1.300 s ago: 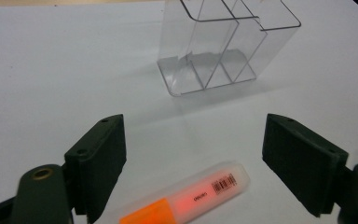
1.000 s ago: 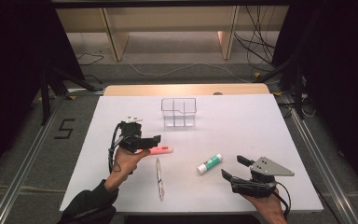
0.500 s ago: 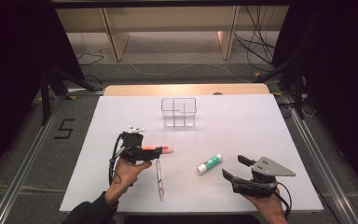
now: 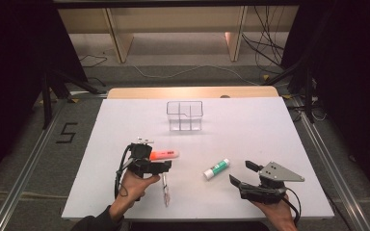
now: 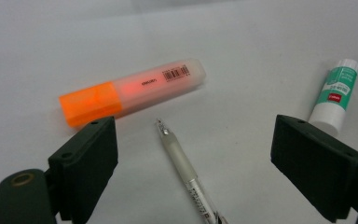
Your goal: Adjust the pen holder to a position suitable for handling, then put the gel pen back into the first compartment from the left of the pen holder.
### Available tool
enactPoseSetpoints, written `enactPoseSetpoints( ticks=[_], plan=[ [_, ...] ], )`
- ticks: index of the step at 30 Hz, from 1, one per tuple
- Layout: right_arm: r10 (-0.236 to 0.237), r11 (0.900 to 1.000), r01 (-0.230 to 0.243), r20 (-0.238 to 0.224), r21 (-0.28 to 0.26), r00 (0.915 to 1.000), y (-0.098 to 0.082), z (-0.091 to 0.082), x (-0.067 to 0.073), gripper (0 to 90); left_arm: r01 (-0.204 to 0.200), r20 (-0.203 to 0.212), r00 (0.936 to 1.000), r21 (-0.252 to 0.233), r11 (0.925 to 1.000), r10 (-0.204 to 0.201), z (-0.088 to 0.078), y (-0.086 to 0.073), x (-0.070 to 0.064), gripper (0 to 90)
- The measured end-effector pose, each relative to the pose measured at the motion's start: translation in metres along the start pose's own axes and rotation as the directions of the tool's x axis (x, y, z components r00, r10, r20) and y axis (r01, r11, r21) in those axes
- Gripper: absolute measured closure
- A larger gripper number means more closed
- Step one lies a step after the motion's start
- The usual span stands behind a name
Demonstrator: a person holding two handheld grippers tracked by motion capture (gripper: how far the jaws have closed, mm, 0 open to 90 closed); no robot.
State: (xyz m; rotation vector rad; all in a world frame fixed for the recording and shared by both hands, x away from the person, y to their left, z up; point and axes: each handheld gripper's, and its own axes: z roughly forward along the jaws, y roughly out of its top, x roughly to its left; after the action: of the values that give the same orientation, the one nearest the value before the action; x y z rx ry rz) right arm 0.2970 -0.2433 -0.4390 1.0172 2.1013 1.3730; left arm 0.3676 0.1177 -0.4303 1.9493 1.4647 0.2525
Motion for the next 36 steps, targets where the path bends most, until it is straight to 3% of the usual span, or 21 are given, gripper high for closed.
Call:
enactPoseSetpoints(
  ticks=[10,18,20,36],
  plan=[
    [-0.003,1.000,0.003,-0.004,0.004,1.0000,-0.001,0.002,0.000,25.1,-0.015,0.012,0.9998,0.027,0.9995,0.014,0.004,-0.008,-0.005,15.3],
    [-0.003,1.000,0.003,-0.002,0.006,1.0000,-0.001,0.001,0.000,25.1,-0.012,0.031,0.9995,0.067,0.9977,0.010,0.008,-0.013,-0.007,15.5],
    [-0.007,1.000,0.007,0.000,0.007,1.0000,-0.001,0.001,0.000,25.1,-0.028,0.037,0.9990,0.086,0.9959,0.025,0.009,-0.015,-0.009,15.5],
    [-0.014,1.000,0.014,0.001,0.008,0.9999,-0.001,0.001,0.000,25.1,-0.038,0.072,0.9970,0.124,0.9915,0.030,0.012,-0.021,-0.011,19.9]
  ],
)
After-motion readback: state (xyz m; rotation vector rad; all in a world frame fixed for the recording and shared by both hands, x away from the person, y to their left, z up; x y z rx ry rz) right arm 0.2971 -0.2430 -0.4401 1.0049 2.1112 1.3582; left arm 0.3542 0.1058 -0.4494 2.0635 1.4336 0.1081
